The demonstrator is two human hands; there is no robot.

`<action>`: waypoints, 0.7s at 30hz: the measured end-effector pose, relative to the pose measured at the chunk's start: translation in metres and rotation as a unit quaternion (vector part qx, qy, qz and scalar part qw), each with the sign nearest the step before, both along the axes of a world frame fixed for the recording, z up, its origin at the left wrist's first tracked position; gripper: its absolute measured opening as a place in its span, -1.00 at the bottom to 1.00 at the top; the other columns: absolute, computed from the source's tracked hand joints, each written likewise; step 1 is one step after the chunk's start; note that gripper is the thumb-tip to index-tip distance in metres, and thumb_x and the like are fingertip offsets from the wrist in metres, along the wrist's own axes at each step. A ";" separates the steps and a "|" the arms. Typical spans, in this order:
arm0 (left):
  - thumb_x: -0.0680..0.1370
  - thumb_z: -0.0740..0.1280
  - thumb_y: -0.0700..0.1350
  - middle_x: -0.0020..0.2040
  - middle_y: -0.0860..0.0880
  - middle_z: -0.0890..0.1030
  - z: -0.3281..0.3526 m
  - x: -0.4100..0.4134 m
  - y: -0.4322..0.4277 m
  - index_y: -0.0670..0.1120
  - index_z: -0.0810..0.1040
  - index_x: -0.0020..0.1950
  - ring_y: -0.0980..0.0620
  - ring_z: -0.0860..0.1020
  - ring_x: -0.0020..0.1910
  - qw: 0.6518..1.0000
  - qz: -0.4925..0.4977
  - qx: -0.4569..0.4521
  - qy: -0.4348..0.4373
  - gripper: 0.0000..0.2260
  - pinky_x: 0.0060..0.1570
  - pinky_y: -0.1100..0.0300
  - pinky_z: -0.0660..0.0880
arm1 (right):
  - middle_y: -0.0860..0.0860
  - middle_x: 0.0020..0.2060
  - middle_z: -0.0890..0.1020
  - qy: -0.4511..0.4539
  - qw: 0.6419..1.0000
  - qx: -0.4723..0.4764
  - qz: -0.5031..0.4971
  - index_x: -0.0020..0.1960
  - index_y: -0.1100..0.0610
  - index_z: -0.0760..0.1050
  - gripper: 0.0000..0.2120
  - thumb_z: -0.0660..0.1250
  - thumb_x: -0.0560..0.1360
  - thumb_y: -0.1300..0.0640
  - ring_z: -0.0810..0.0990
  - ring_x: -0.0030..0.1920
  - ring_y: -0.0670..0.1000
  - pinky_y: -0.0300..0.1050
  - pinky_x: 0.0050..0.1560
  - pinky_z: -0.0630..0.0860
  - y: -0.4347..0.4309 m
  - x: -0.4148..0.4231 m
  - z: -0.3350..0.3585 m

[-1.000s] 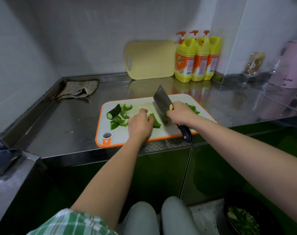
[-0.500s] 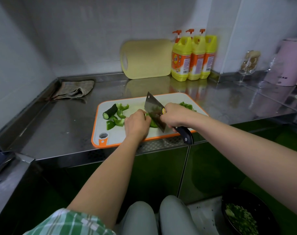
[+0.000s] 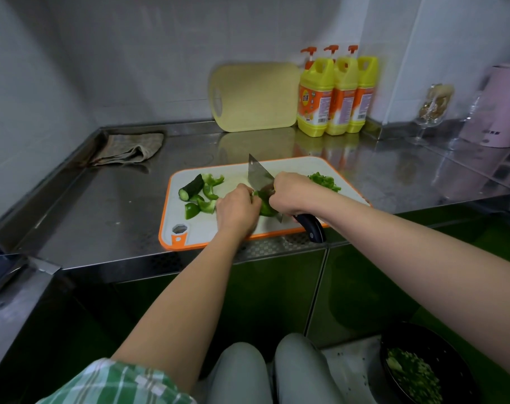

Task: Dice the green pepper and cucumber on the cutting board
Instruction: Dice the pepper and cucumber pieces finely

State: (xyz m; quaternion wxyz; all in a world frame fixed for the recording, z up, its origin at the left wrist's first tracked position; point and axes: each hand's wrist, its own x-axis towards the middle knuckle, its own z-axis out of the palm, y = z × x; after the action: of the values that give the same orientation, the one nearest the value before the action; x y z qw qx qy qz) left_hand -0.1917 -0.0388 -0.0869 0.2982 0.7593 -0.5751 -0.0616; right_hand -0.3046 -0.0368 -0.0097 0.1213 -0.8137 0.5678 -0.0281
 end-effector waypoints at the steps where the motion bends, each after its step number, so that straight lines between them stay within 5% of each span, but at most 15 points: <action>1: 0.62 0.18 -0.04 0.11 -0.20 0.61 0.000 0.000 0.001 -0.14 0.50 0.19 -0.24 0.52 0.09 1.000 -0.003 0.000 0.002 -0.75 0.10 0.00 0.37 | 0.09 -0.43 0.45 -0.003 1.000 -0.003 -0.003 -0.32 0.19 0.32 -0.78 0.19 0.49 0.28 0.46 -0.40 0.07 -0.19 -0.45 0.34 -0.002 0.002 -0.002; 14: 0.63 0.13 -0.06 0.15 -0.21 0.59 0.001 0.000 0.000 -0.13 0.45 0.25 -0.26 0.51 0.12 1.000 0.004 -0.004 0.024 -0.74 0.09 -0.02 0.39 | 0.13 -0.45 0.43 0.014 0.999 0.035 0.019 -0.35 0.24 0.33 -0.78 0.16 0.48 0.34 0.39 -0.47 0.05 -0.19 -0.48 0.32 0.008 -0.011 0.009; 21: 0.63 0.15 -0.04 0.16 -0.18 0.60 0.001 0.000 0.002 -0.11 0.42 0.30 -0.21 0.52 0.15 1.000 -0.007 -0.008 0.019 -0.72 0.17 -0.02 0.40 | 0.18 -0.34 0.48 -0.116 0.992 0.019 -0.049 -0.29 0.19 0.28 -0.79 0.16 0.52 0.28 0.56 -0.30 0.19 -0.07 -0.27 0.49 -0.013 -0.013 -0.015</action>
State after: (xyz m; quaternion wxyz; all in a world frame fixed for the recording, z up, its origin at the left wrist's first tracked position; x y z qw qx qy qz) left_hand -0.1914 -0.0370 -0.0858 0.3151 0.7516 -0.5748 -0.0735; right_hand -0.3175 -0.0495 -0.0247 0.1999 -0.7734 0.5900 -0.1175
